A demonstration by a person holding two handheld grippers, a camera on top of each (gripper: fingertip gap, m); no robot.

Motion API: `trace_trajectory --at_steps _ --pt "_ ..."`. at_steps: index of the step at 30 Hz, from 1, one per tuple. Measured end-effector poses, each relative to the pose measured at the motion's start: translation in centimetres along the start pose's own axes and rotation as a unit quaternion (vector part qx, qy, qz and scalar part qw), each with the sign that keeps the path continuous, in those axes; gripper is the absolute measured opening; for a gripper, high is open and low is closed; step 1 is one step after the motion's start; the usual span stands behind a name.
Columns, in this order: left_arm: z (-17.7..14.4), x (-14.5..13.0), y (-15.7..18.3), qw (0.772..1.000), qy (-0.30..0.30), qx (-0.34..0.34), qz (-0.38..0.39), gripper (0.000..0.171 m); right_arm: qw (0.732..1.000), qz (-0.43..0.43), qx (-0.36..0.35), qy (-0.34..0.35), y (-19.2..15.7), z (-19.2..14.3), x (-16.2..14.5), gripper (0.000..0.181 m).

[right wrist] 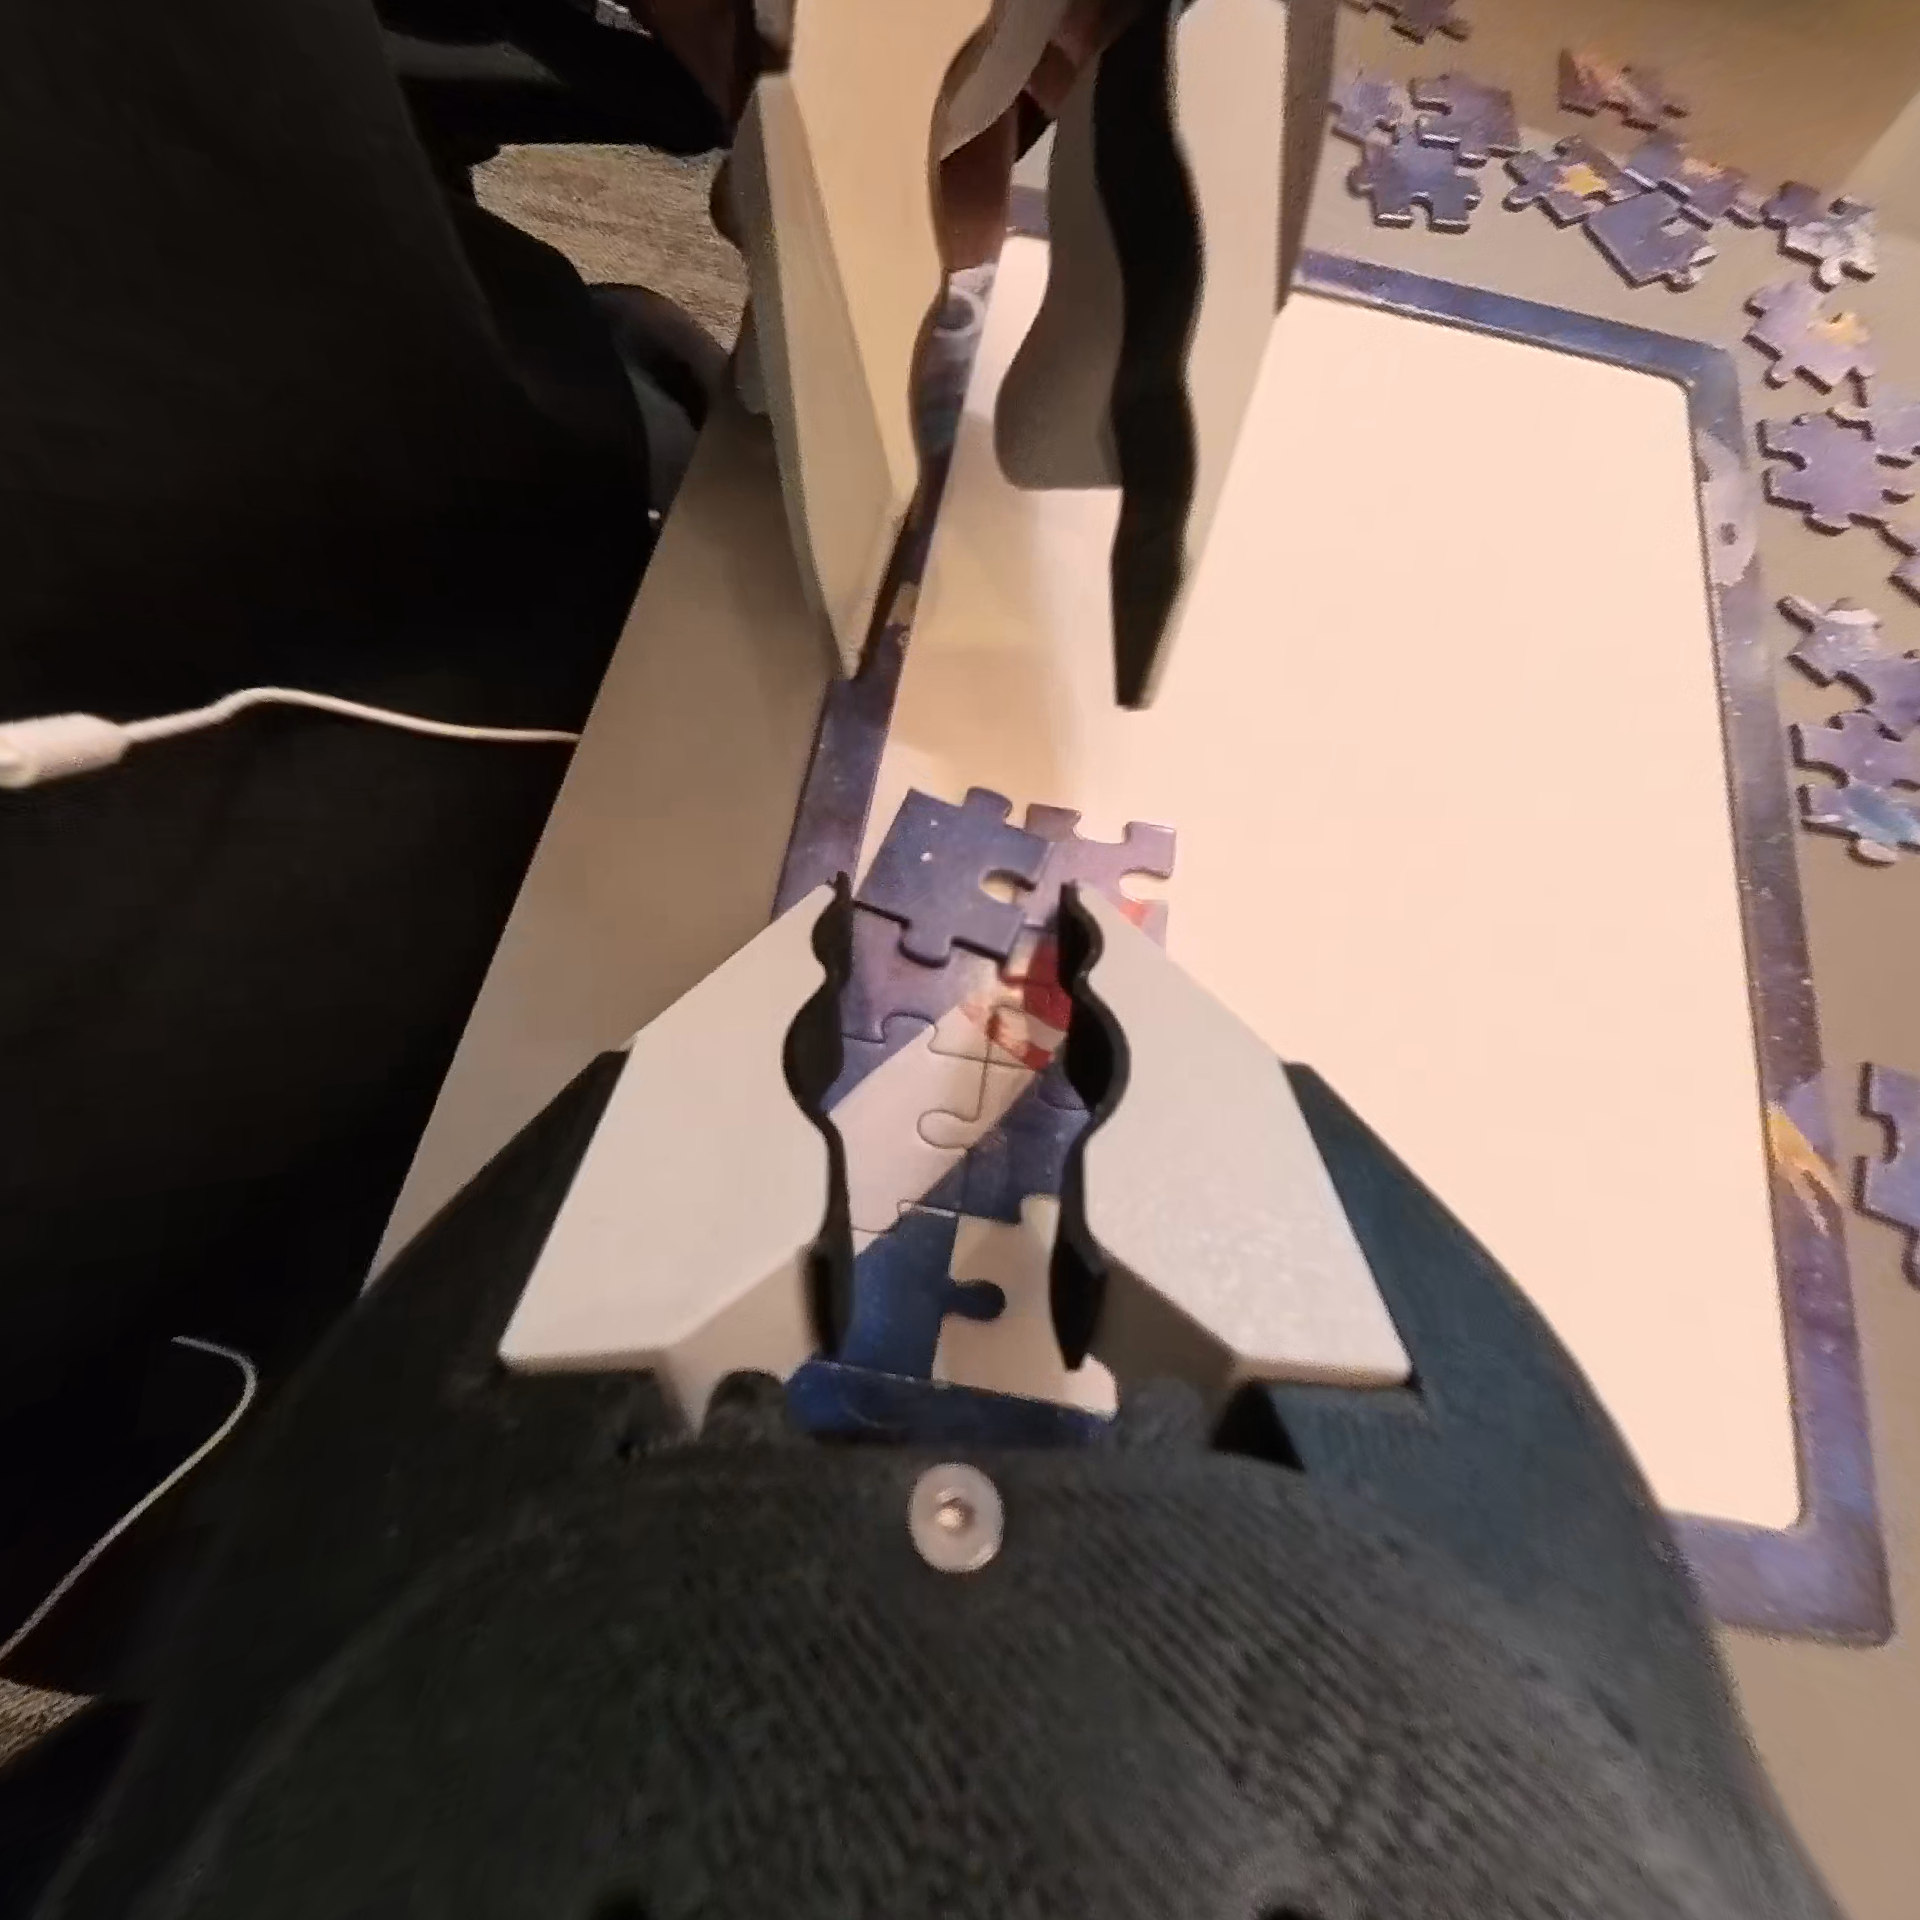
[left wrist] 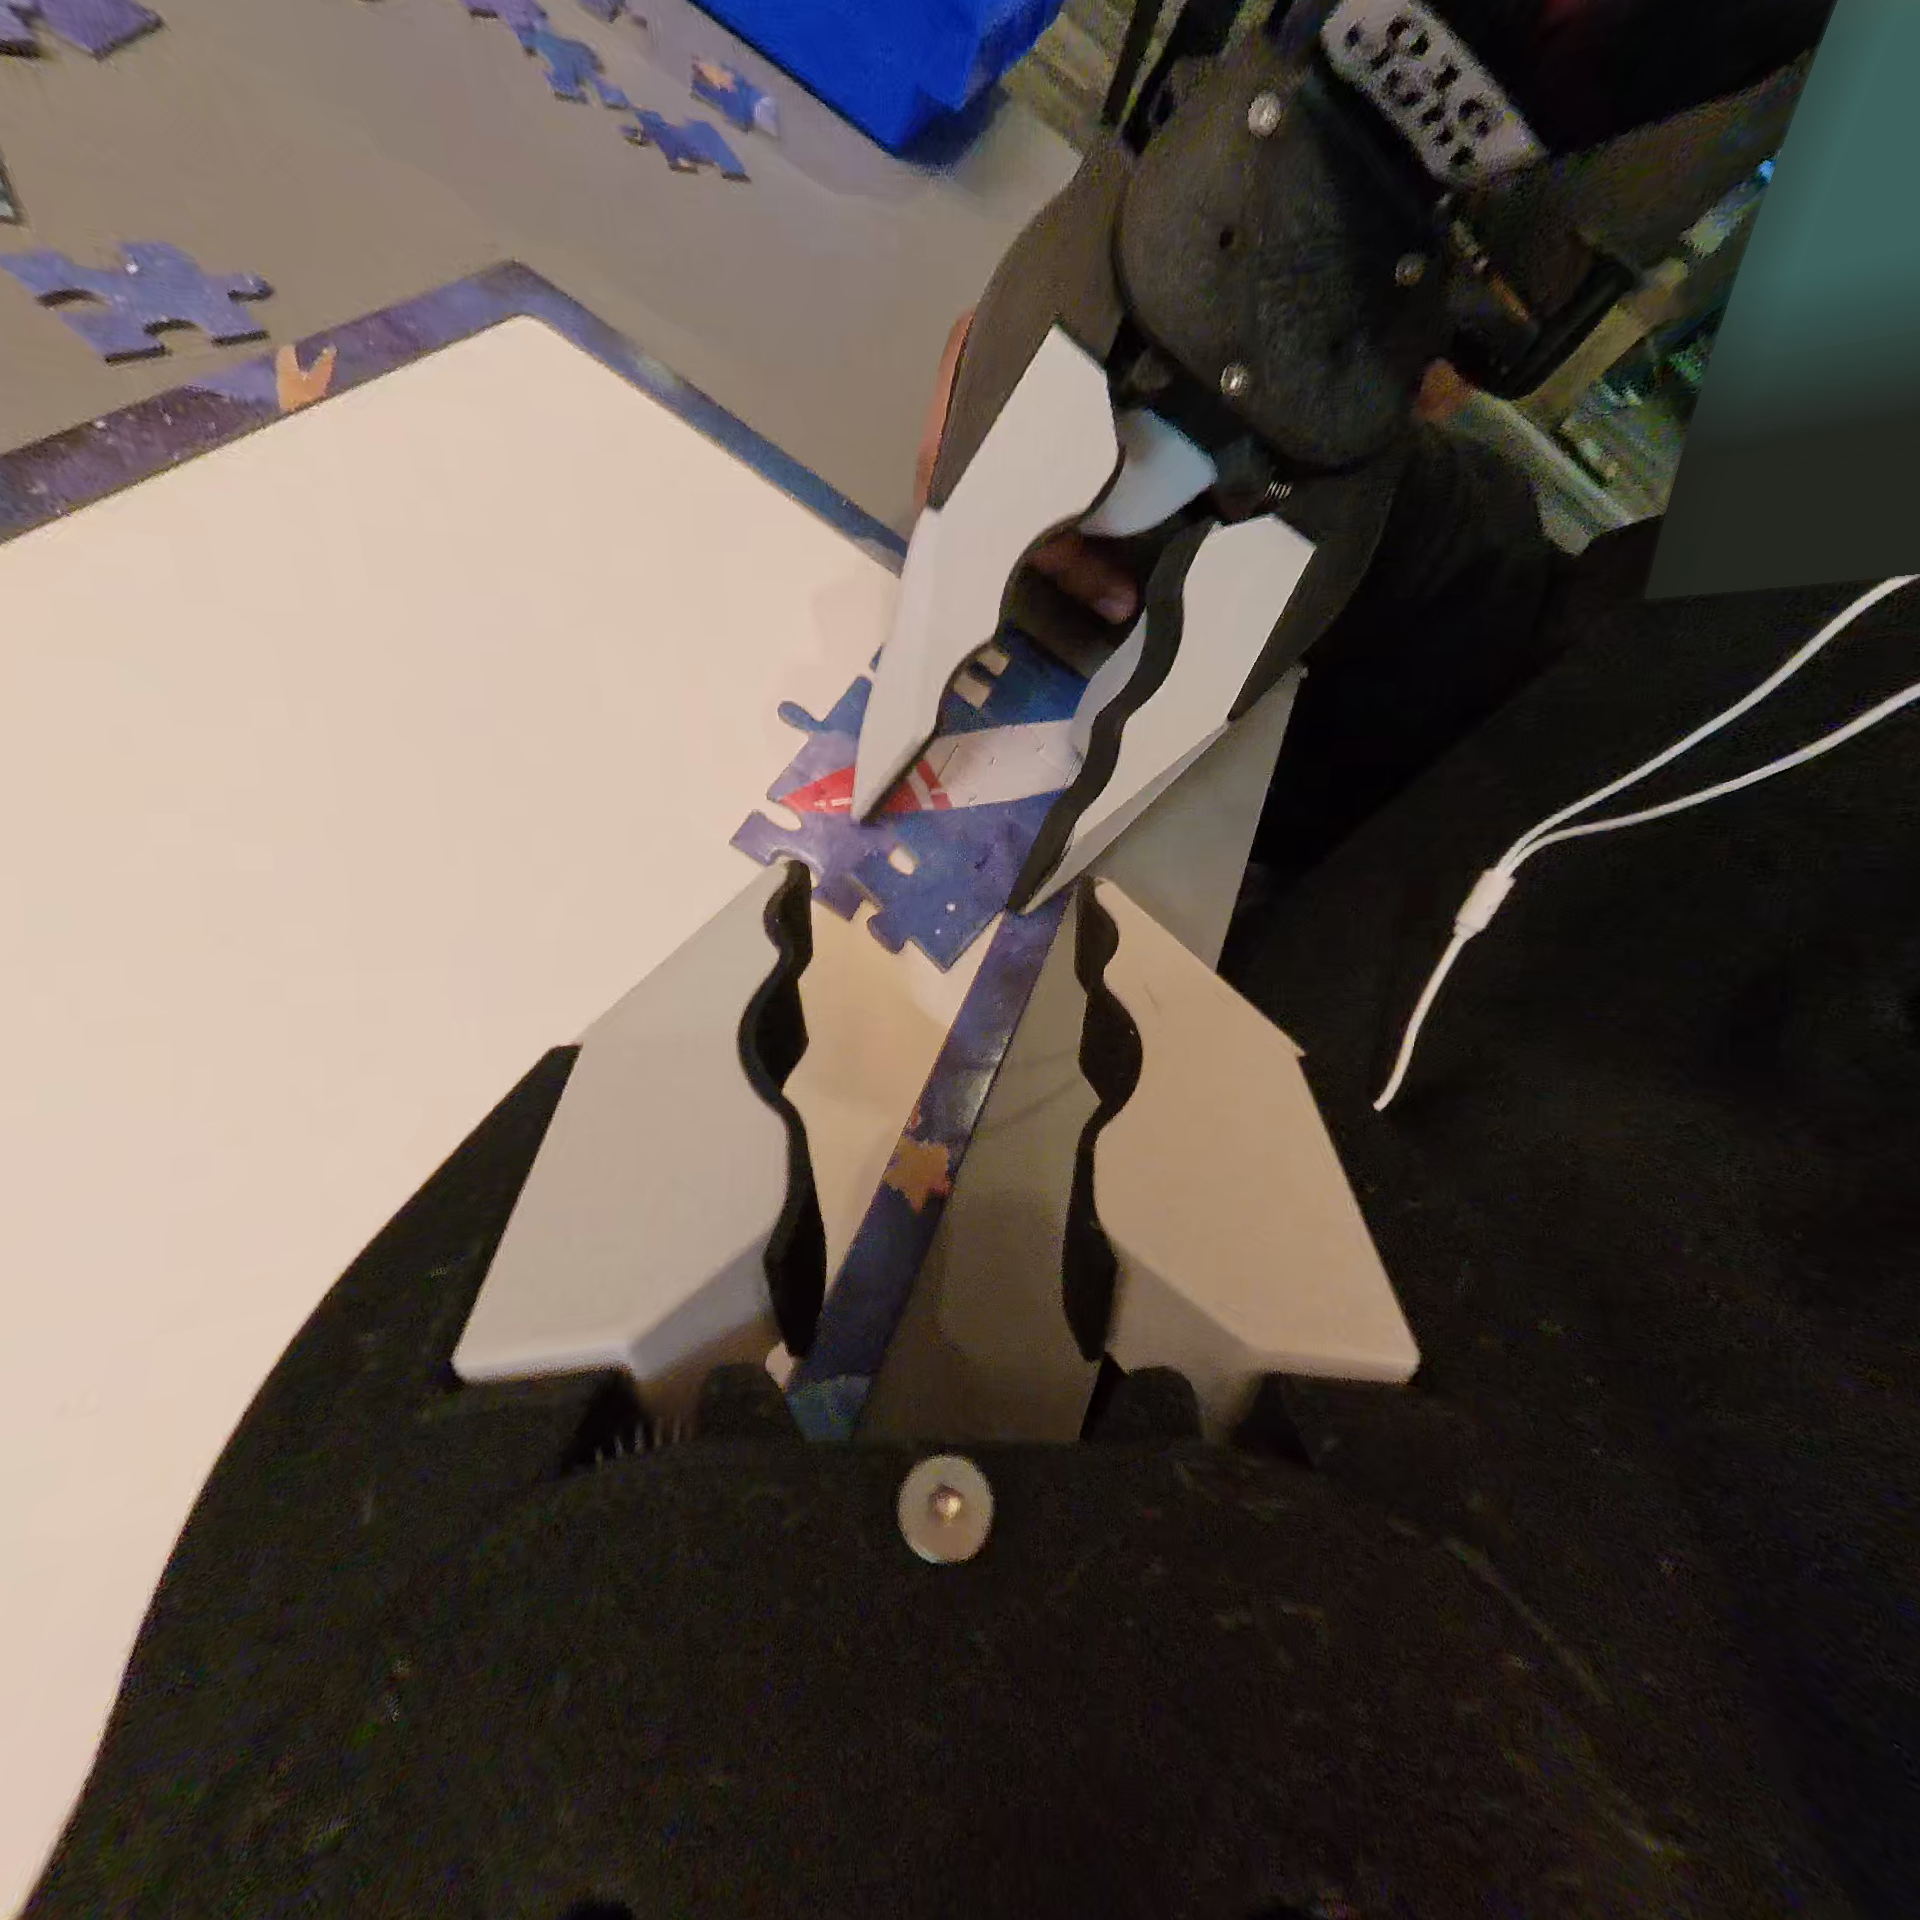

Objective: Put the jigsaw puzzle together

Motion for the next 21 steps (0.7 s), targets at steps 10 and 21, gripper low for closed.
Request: trace_trajectory --at_steps 10,21 --pt "1.1 -0.3 1.0 1.0 -0.013 -0.006 0.003 0.051 1.0 0.023 0.014 0.004 0.0 -0.4 -0.2 0.028" --pt "1.5 -0.7 0.8 0.999 -0.034 0.001 -0.005 0.051 0.999 0.031 0.025 0.004 -0.3 0.1 0.1 0.027"
Point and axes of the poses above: each gripper's, where its closed fingertips meet, z out along the fingers, x out of its top, y = z × x across the jaws, the point moved 2 cm from there along -z, back along the fingers, and after that the axes turned 14 degrees about z, right-handed, at the moved point
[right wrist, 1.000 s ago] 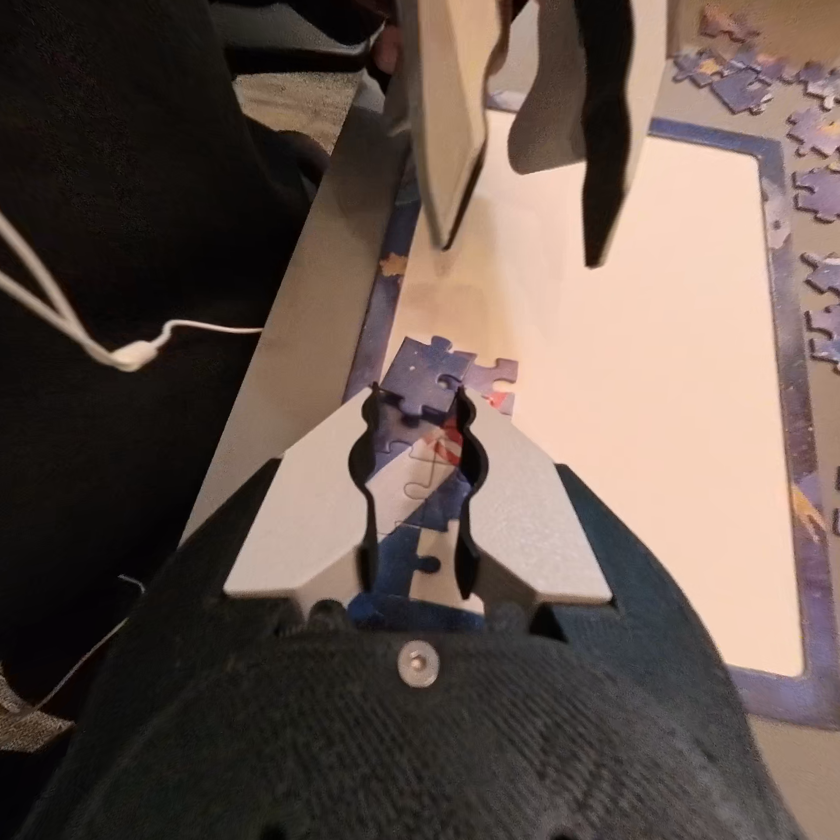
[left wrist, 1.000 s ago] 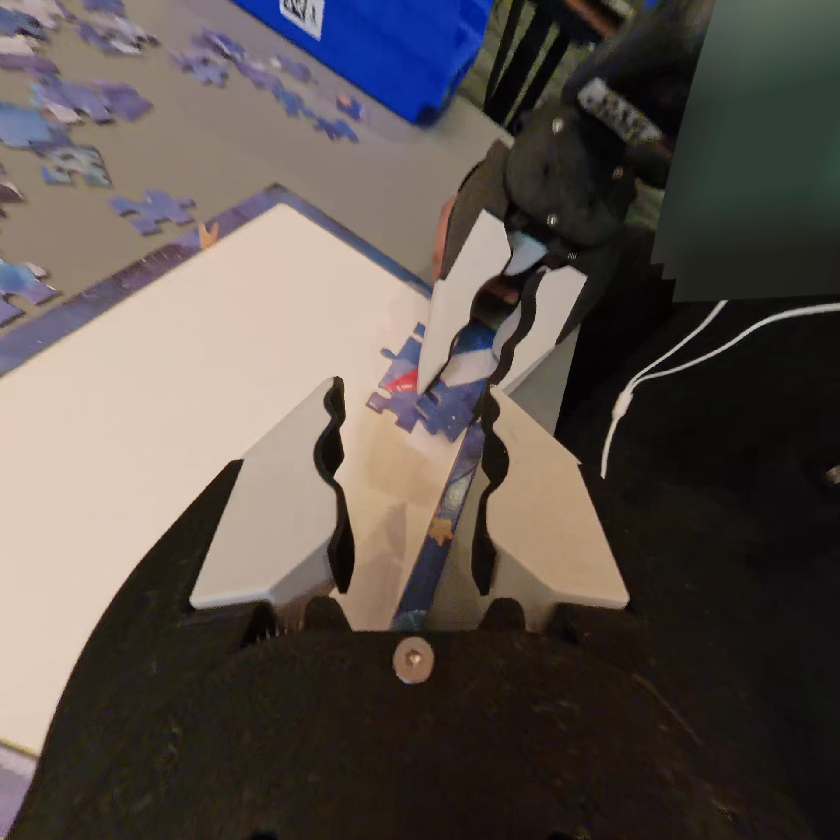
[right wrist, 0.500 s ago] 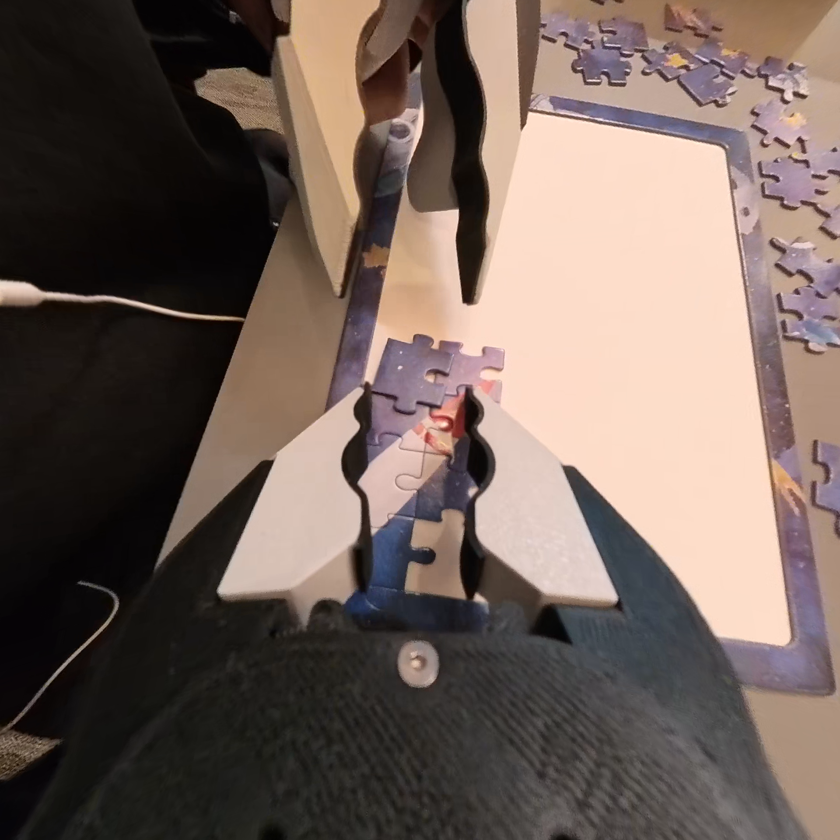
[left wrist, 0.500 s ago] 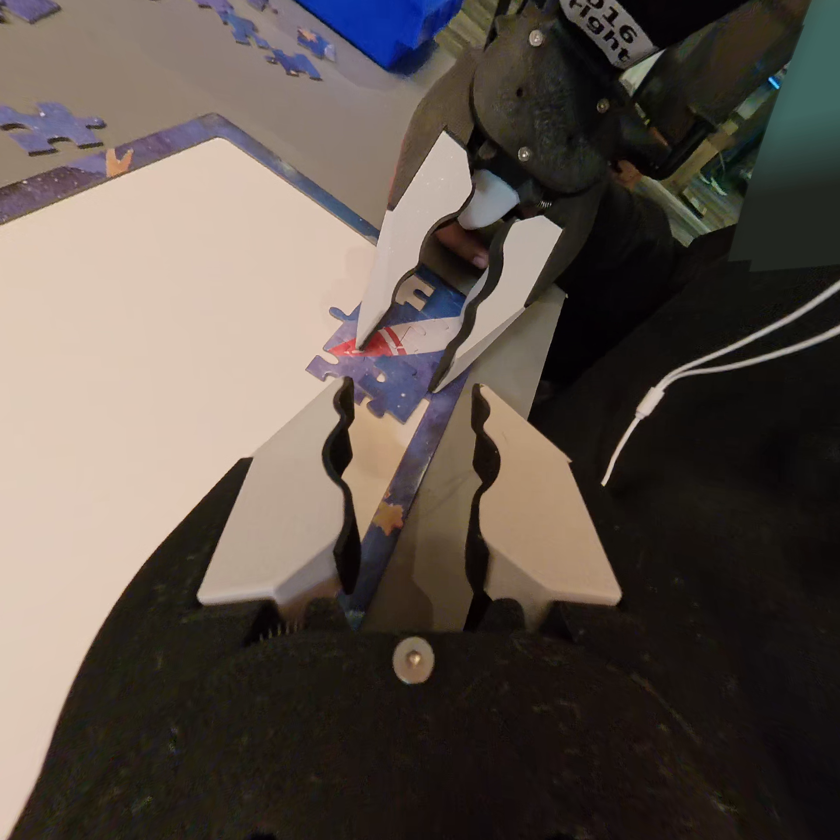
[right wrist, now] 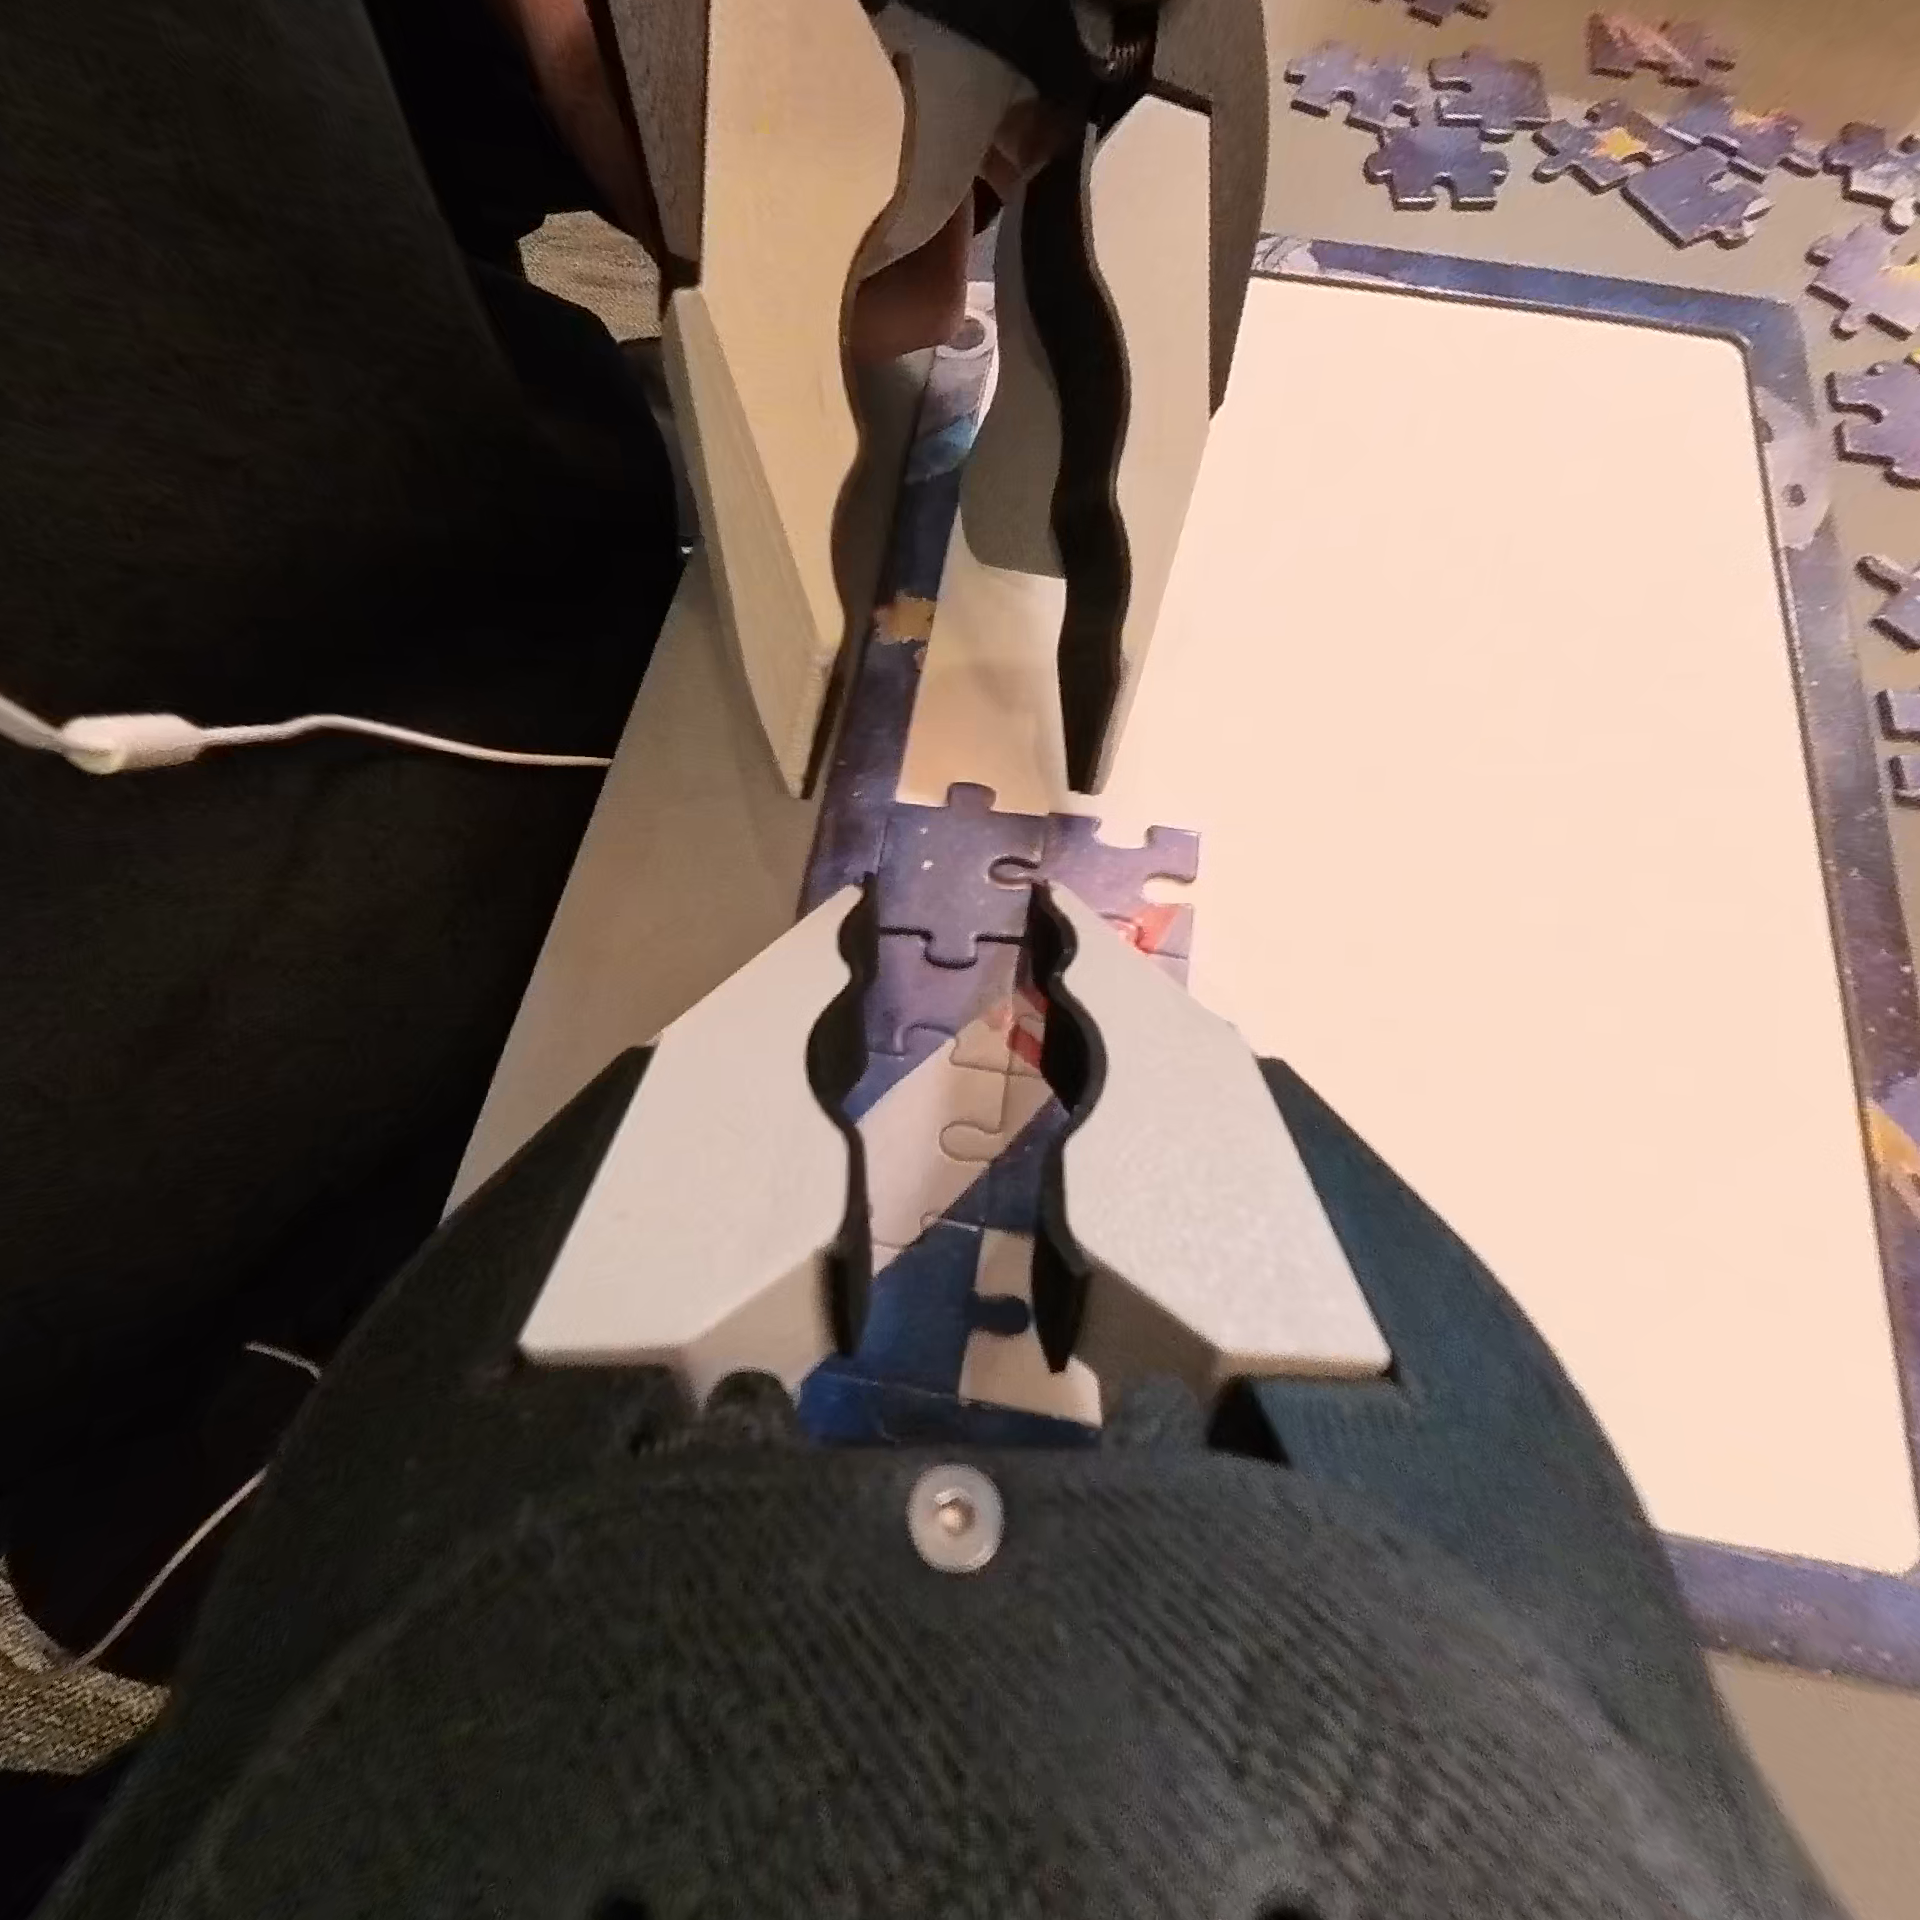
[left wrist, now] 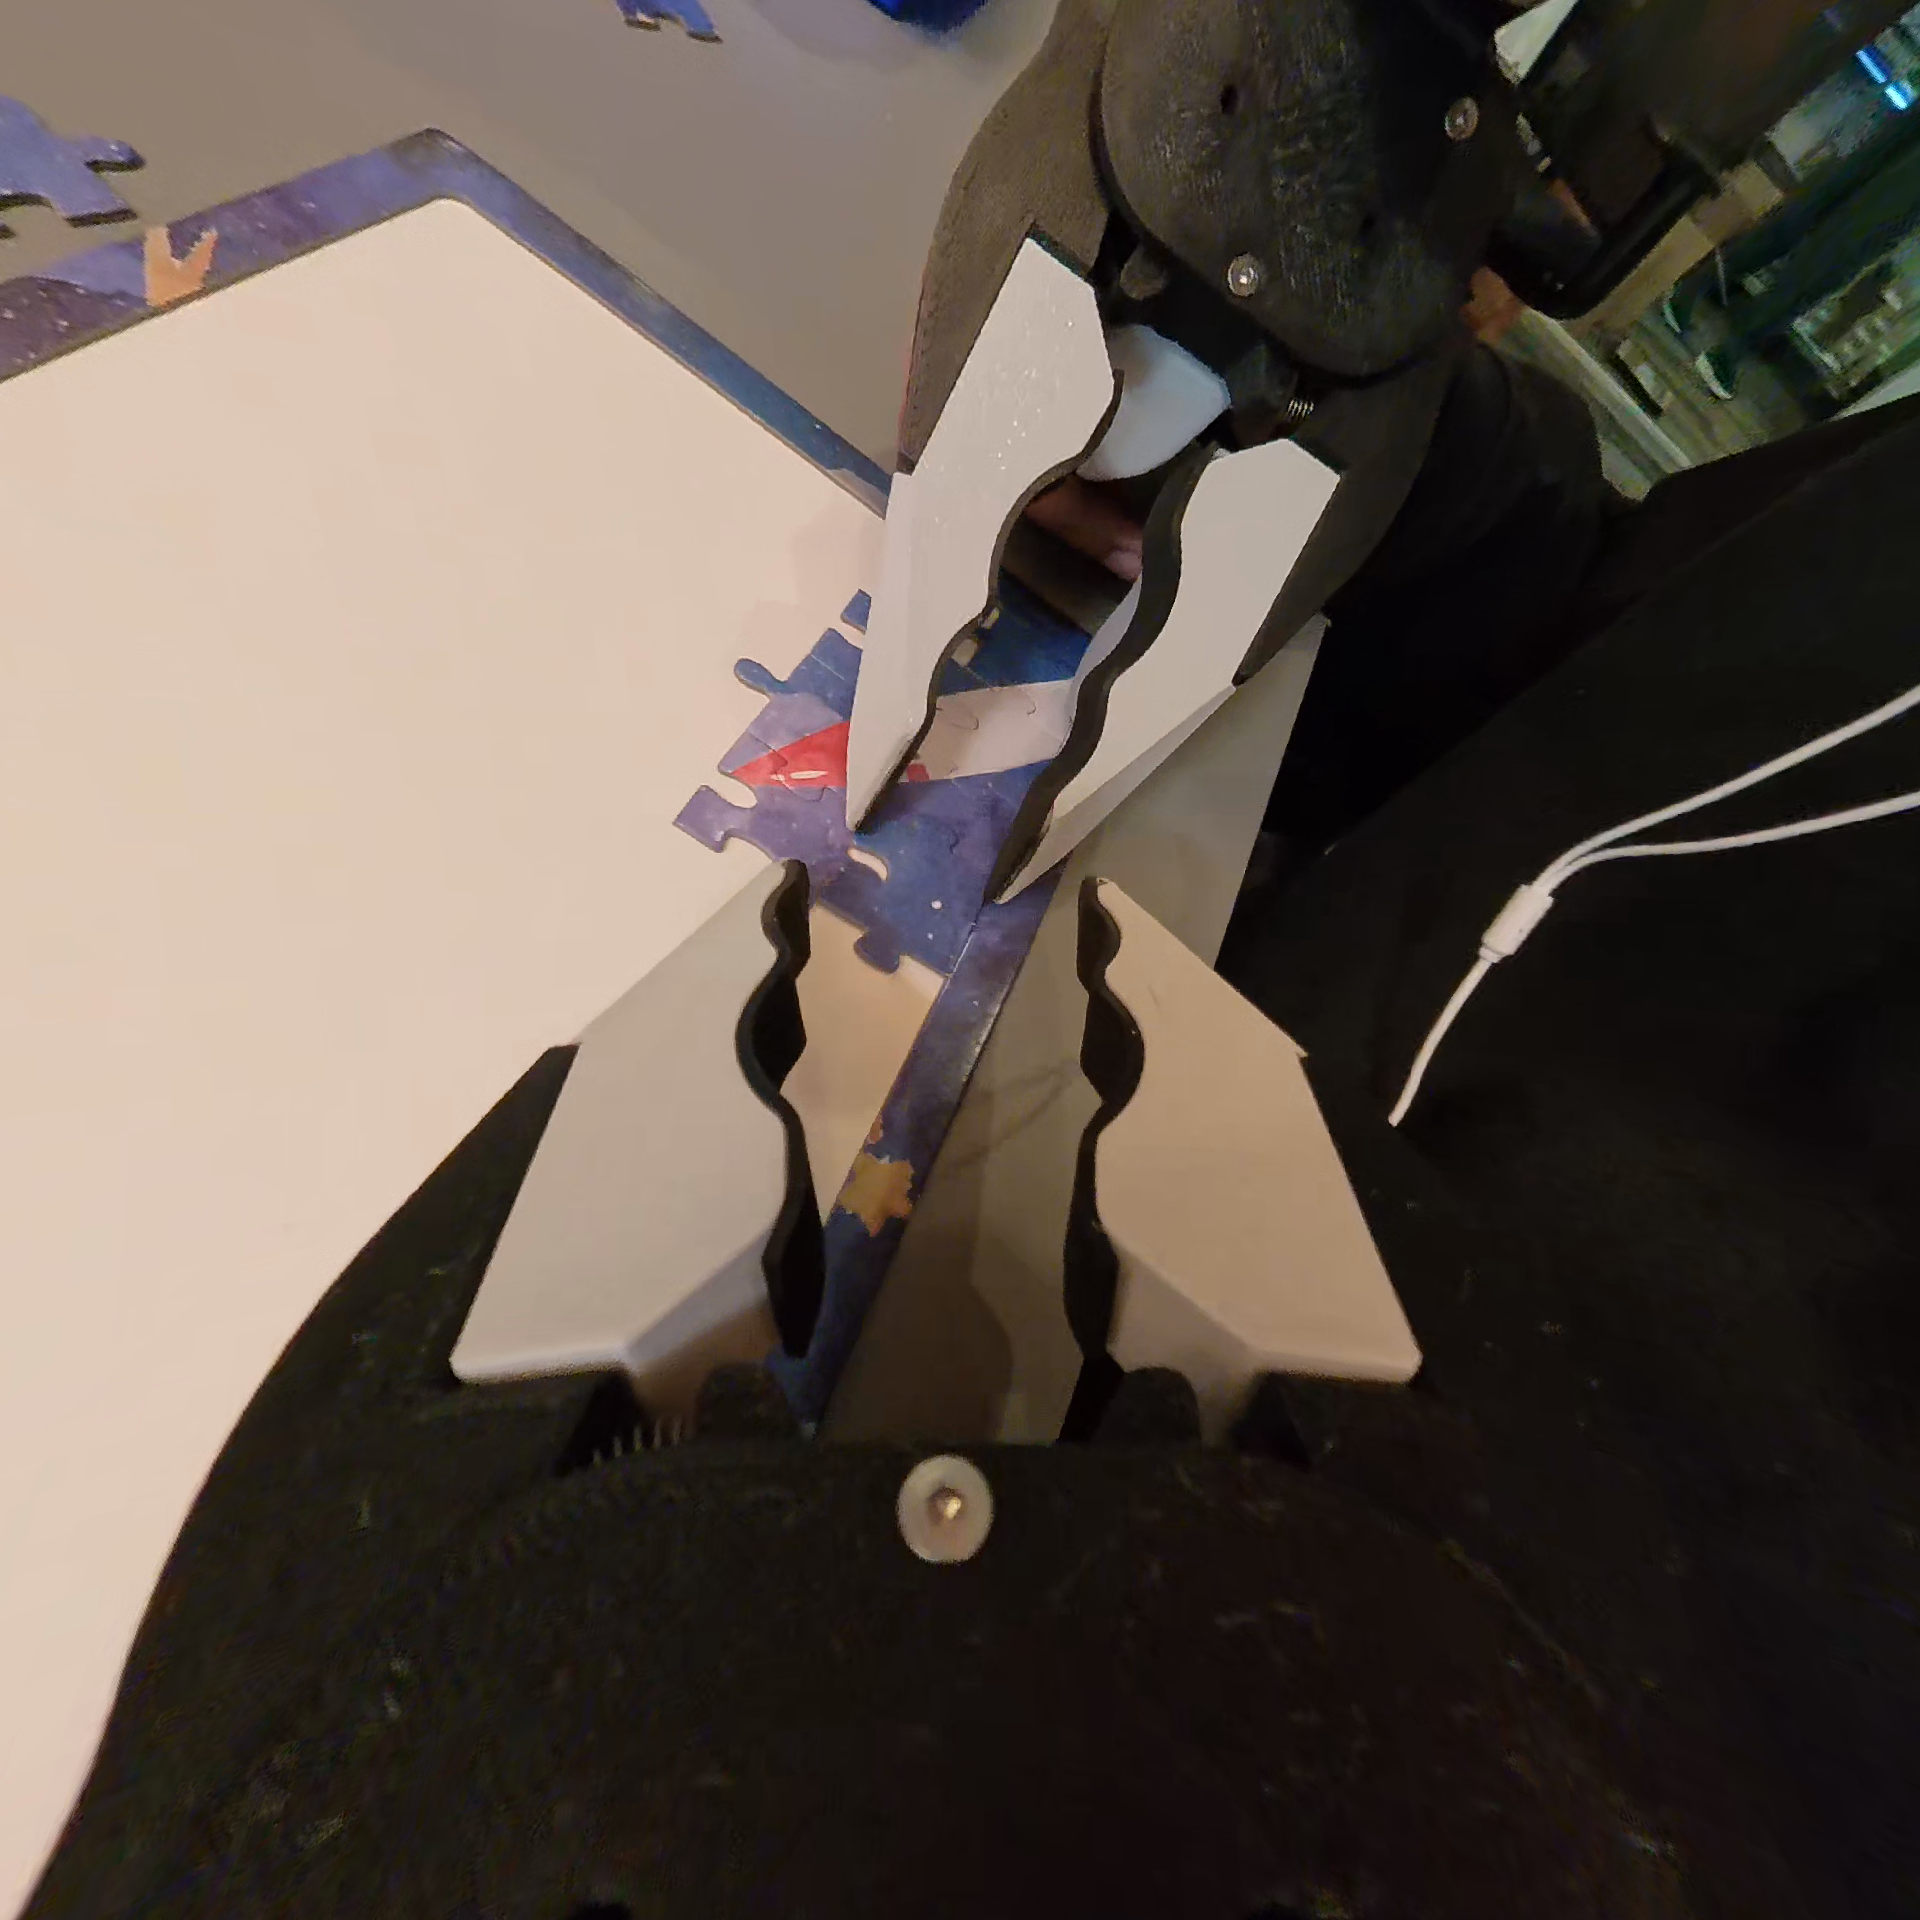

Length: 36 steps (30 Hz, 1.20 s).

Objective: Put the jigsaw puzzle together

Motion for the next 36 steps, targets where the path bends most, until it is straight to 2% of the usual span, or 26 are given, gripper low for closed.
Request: trace_trajectory --at_steps 11,21,24,36 --pt "0.1 -0.4 -0.1 1.0 -0.016 0.012 0.01 0.047 1.0 -0.002 0.002 0.0 -0.3 0.0 0.1 0.029" --pt "0.0 -0.4 -0.5 1.0 -0.017 0.025 0.004 0.034 1.0 0.013 0.016 0.008 -0.3 -0.7 0.2 0.02" --pt "0.2 -0.6 -0.5 0.999 -0.028 0.03 0.007 0.03 1.0 0.017 0.023 -0.008 -0.5 -0.2 -0.3 0.021" --pt "0.3 -1.0 -0.9 0.998 -0.045 0.046 0.007 0.018 1.0 0.012 0.014 0.004 -0.3 -0.7 -0.1 0.021"
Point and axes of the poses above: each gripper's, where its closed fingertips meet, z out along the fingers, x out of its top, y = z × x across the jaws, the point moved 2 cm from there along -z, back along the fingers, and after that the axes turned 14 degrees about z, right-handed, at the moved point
